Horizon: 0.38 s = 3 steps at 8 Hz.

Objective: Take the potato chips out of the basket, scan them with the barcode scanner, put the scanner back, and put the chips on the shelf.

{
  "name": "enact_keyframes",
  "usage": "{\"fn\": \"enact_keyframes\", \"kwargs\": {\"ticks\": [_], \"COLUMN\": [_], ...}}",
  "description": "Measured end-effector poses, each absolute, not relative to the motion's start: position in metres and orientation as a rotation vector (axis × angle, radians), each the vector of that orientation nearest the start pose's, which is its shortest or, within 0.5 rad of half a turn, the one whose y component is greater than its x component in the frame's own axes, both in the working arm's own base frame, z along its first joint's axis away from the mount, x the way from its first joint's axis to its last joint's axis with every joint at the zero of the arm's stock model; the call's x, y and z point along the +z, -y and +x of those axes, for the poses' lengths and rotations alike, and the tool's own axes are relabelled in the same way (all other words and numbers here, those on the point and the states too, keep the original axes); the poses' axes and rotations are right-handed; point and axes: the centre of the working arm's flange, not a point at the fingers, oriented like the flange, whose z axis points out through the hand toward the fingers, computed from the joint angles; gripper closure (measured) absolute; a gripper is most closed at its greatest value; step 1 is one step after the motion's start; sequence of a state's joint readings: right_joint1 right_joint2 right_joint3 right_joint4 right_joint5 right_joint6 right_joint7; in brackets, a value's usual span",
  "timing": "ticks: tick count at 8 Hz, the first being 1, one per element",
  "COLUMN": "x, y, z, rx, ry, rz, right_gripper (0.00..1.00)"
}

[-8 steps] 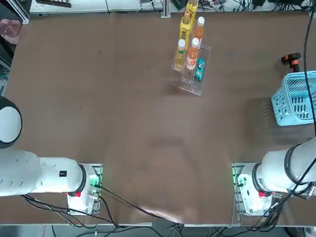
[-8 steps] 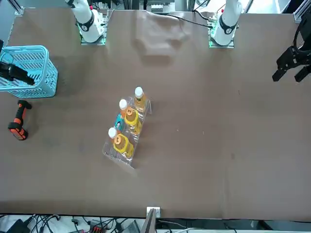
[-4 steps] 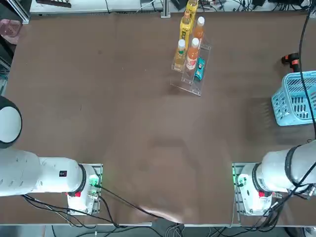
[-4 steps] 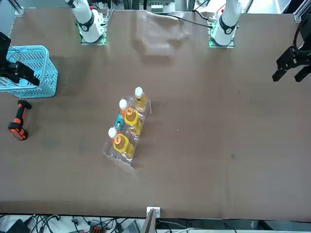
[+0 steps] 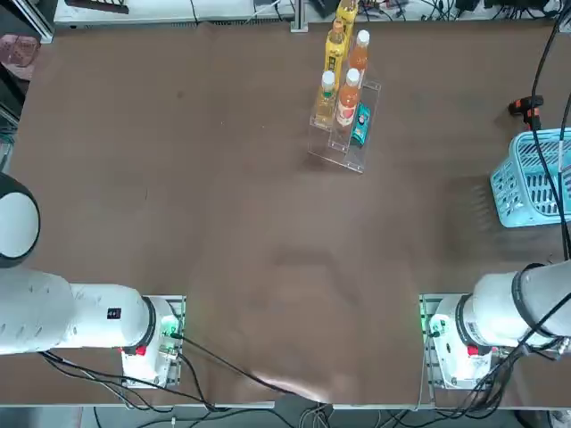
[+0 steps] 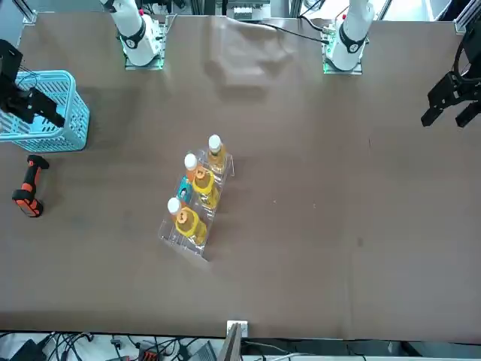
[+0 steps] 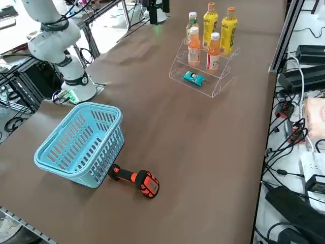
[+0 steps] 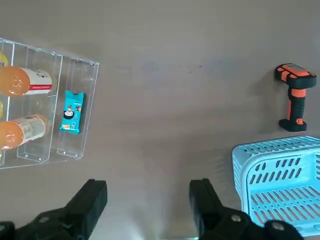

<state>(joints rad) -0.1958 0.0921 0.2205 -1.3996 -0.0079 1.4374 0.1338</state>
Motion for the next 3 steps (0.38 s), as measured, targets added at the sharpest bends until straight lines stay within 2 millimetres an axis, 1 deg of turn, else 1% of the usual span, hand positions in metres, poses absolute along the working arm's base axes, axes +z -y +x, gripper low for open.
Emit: {"fn": "enact_keyframes", "kwargs": {"ticks": [3], "x": [0.6401], "y": [-0.0038], "z": [0.5694], "rx": [0.086], "ry": [-0.170], "rz": [-3.127], "right_gripper": [0.00]}}
